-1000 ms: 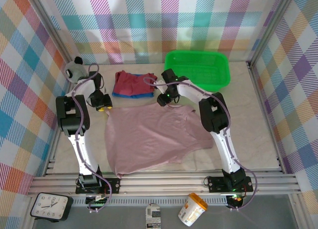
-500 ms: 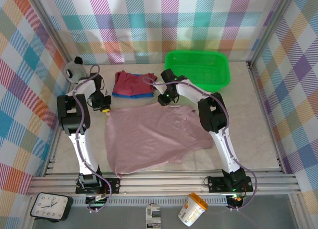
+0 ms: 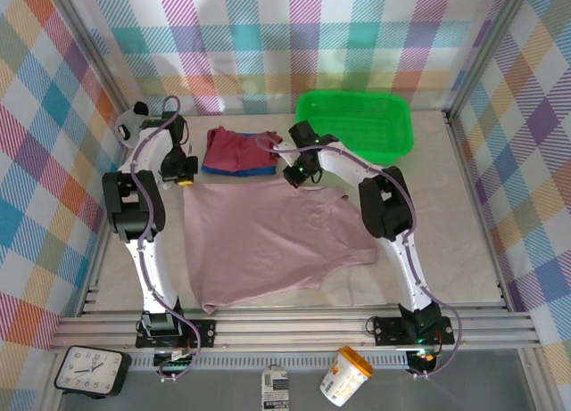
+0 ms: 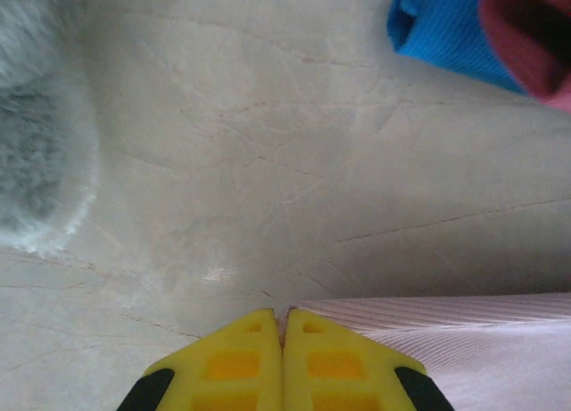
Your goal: Fold and stack the tank tops
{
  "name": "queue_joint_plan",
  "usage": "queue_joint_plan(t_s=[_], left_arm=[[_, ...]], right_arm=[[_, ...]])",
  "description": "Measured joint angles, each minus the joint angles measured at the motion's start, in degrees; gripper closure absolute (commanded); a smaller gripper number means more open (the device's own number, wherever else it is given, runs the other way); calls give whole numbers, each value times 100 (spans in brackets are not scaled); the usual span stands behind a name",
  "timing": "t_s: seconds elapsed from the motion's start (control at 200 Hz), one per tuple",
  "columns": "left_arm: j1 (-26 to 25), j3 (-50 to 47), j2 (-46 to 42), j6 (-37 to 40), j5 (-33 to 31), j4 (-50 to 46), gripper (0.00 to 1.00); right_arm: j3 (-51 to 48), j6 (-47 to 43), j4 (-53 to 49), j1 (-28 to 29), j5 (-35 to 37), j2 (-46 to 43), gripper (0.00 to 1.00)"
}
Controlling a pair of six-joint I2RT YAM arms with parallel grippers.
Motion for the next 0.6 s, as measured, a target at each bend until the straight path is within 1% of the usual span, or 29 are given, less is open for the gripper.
queue_joint_plan(t_s=[0.12,0.245,0.415,0.6], left_arm=[[-103,20,-28,46,-212,-116,99],[-175,-90,-160,61,-260,-129,98],[-227,-496,-730,61,-221,-127,98],[-260,-1261,-1478,50,-59,-59,98]], right_arm=[[-332,-4,262,0,-50,-267,93],[-850,0,592,0,-155,-586,93],[-1683,44,1099,0,-321,-1078,91],[-2415,131,1600,0,-468,-1502,90]])
